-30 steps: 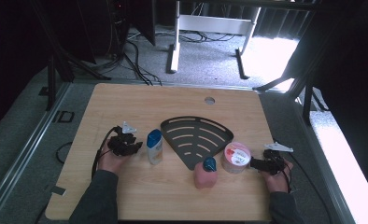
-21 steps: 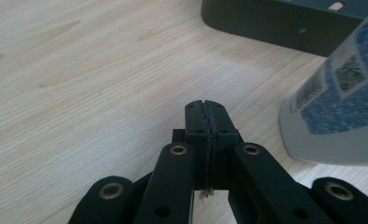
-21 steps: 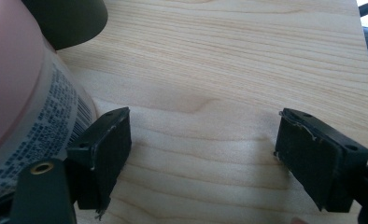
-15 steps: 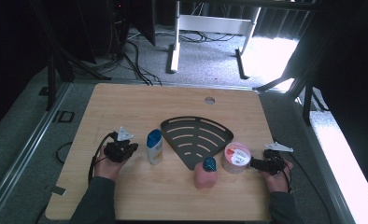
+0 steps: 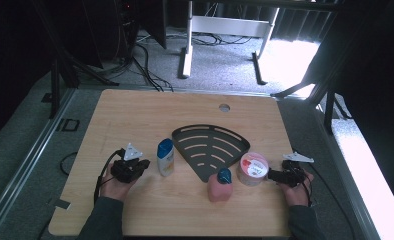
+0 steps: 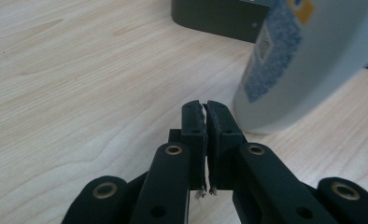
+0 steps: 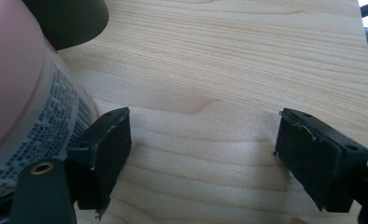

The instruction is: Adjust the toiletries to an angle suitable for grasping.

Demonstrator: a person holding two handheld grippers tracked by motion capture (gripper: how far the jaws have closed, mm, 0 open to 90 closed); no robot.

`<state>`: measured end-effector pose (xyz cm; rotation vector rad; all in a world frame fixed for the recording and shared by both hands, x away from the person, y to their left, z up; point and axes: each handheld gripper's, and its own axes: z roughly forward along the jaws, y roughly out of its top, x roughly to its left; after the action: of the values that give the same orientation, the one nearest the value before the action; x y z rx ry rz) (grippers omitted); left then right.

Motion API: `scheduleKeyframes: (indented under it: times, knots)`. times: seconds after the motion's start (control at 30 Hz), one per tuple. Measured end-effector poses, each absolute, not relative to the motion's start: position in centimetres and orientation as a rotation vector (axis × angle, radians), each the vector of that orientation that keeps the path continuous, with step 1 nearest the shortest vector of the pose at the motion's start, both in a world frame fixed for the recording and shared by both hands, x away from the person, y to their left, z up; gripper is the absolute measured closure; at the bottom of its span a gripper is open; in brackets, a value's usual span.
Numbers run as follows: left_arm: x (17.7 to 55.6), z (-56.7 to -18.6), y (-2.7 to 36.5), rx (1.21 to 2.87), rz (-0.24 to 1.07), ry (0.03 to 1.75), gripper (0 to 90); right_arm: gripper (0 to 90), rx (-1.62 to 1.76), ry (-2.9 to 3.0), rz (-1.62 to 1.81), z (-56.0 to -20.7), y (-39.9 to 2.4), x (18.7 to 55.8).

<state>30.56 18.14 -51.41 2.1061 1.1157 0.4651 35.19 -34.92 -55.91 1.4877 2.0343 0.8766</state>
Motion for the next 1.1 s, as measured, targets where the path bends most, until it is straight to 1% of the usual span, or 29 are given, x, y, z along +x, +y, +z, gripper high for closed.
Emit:
scheduleKeyframes:
  times: [0.13,0.33,0.6,0.73,1.1]
  knots:
    - [29.8,-51.3,17.8,2.098,0.457,1.088,85.1,17.9,1.488,2.035,0.876,-55.9,-34.9,35.2]
    - [29.0,-51.1,17.2,2.106,0.453,1.051,89.0,18.0,1.486,2.037,0.877,-55.9,-34.9,35.2]
    - [27.9,-50.9,15.9,2.138,0.433,0.977,89.1,17.9,1.486,2.039,0.876,-55.9,-34.9,35.2]
    - [27.3,-50.7,15.2,2.125,0.417,0.932,89.2,17.9,1.483,2.041,0.877,-55.9,-34.9,35.2]
    - [27.8,-51.1,14.0,2.119,0.398,0.914,89.0,17.9,1.481,2.042,0.876,-55.9,-34.9,35.3]
